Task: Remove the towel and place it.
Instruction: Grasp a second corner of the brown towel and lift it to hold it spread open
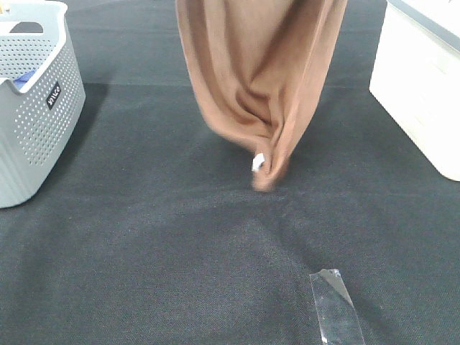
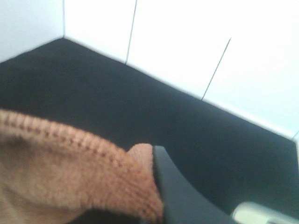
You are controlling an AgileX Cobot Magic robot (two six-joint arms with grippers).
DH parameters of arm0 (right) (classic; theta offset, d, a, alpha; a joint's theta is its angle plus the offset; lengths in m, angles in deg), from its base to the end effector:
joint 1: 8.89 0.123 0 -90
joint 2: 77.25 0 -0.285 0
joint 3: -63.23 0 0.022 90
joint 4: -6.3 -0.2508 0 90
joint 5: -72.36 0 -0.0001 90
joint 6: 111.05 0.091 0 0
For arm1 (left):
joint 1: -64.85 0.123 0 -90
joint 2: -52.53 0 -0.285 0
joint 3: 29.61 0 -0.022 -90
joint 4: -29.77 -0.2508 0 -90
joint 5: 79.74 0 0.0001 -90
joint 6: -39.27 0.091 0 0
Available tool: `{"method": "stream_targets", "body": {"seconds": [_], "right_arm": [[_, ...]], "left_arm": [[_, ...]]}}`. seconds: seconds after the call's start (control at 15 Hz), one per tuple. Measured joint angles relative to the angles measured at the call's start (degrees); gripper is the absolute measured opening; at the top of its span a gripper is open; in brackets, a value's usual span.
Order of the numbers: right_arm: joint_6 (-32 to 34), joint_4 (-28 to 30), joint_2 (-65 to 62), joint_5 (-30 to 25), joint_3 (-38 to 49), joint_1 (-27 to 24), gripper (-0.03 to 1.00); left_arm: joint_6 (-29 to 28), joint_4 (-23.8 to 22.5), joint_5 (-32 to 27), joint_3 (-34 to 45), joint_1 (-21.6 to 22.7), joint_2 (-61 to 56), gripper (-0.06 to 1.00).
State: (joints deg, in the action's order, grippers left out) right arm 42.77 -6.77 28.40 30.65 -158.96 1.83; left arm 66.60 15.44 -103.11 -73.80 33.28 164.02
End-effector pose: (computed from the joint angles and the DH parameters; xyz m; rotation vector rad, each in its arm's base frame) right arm 0.3694 0.0839 0.5067 -0.5289 1.7416 0.0682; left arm 0.3607 -0.2111 0.5051 0.8629 1.3171 0.1999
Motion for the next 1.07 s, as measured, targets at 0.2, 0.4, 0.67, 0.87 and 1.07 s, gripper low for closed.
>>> {"method": "stream_targets", "body": {"seconds": [0.2,0.4,0.67,0.87,1.07], "right_arm": [[-0.1,-1.3,3.0,11.5,-2.8,0.0,0.01],[-0.5,-6.0,6.1,19.7,-4.6,0.0,0.01],[-1.6,-9.7,10.0,23.8,-5.1,0.1,0.01],[-1.8,-11.3,13.1,30.0,-5.4,0.6,0.01],[-1.9,-13.3,18.2,32.9,-11.1,0.7,0.01]], "left_arm": [[-4.2,0.0,13.6,0.0,3.9,1.7,0.0],[-6.5,0.1,24.3,0.0,6.5,4.1,0.0],[-6.6,0.3,33.9,0.0,10.7,8.3,0.0],[-6.9,1.3,40.8,-0.1,12.8,12.0,0.0],[-7.0,1.3,44.8,-5.8,13.8,18.2,0.0]]}}
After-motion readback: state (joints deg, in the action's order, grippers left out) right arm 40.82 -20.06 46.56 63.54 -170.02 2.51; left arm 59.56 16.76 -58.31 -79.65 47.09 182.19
